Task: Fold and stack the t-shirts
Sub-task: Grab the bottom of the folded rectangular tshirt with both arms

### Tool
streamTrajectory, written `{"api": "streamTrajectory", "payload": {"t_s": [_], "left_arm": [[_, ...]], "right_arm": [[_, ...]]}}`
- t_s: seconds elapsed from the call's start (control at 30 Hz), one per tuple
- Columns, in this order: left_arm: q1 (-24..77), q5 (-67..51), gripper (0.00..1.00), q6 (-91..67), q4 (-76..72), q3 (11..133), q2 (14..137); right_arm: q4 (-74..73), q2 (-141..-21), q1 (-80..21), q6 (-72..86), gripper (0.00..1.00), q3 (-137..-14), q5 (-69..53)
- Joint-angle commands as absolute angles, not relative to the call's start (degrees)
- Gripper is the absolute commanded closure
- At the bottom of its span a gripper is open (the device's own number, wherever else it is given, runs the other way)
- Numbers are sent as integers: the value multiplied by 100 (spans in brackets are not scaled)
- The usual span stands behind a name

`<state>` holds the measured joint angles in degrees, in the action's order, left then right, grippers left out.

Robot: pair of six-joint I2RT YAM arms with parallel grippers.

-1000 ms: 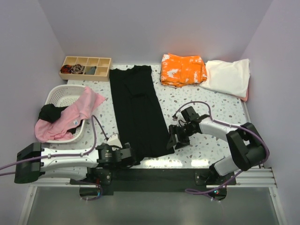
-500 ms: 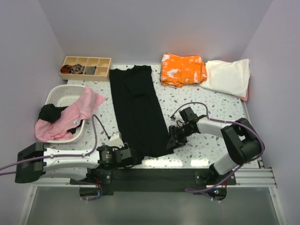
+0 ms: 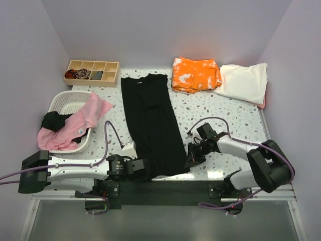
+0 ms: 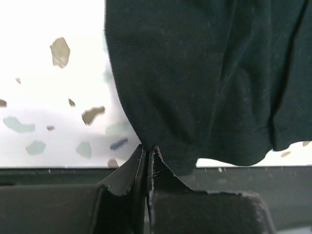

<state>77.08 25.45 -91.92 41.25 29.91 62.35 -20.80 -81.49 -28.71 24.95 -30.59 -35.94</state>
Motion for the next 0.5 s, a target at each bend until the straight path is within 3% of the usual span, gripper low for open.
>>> {"api": "streamTrajectory", "payload": {"t_s": [0.0, 0.27, 0.47], "left_arm": [[7875, 2409, 100, -9000, 4605, 3383, 6179], [8068, 2487, 100, -9000, 4799, 3901, 6433], [8156, 2847, 100, -9009, 5396, 4789, 6548]], "right_arm": [[-2847, -7463, -2997, 2698, 100, -2795, -3349], [-3305, -6715, -2997, 2611, 100, -3286, -2918], [-3173, -7162, -3006, 2408, 100, -4015, -2690]]}}
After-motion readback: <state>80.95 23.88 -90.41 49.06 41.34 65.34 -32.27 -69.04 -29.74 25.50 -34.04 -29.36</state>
